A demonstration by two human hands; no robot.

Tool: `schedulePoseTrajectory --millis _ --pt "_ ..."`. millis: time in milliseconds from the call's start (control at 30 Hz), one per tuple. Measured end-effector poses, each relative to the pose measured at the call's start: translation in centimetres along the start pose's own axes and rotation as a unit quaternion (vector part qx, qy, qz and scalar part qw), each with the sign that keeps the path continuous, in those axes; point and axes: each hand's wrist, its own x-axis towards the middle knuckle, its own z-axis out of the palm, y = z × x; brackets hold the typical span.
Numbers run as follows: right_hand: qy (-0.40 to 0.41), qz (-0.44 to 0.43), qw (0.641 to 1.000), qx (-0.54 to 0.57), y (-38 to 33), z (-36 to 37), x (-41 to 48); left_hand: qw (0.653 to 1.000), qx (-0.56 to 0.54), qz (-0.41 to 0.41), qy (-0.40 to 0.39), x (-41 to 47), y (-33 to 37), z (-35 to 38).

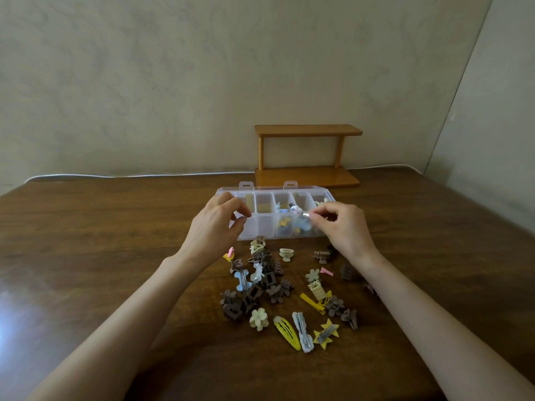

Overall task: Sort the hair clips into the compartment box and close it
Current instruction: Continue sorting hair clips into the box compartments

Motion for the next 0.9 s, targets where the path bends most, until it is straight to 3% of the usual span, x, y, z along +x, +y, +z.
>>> schedulePoseTrajectory --millis 100,333,500,900 --pt "0.018 0.007 1.0 -0.025 -0.5 0.2 0.8 1.0 0.005 0.01 -0.008 -0.1 0.4 0.0" --pt "0.041 0.043 0.992 -0.111 -1.4 1.9 3.6 0.991 0.058 -0.003 -0.119 -0.5 0.5 0.6" --pt "0.045 0.055 0.985 -0.157 -1.7 3.2 4.4 0.988 0.08 -0.016 -0.13 -0.3 0.1 0.3" --pt "0.1 -0.049 0.987 -0.117 -0.1 1.5 0.9 0.976 0.134 -0.045 -0.166 0.2 -0.7 -0.4"
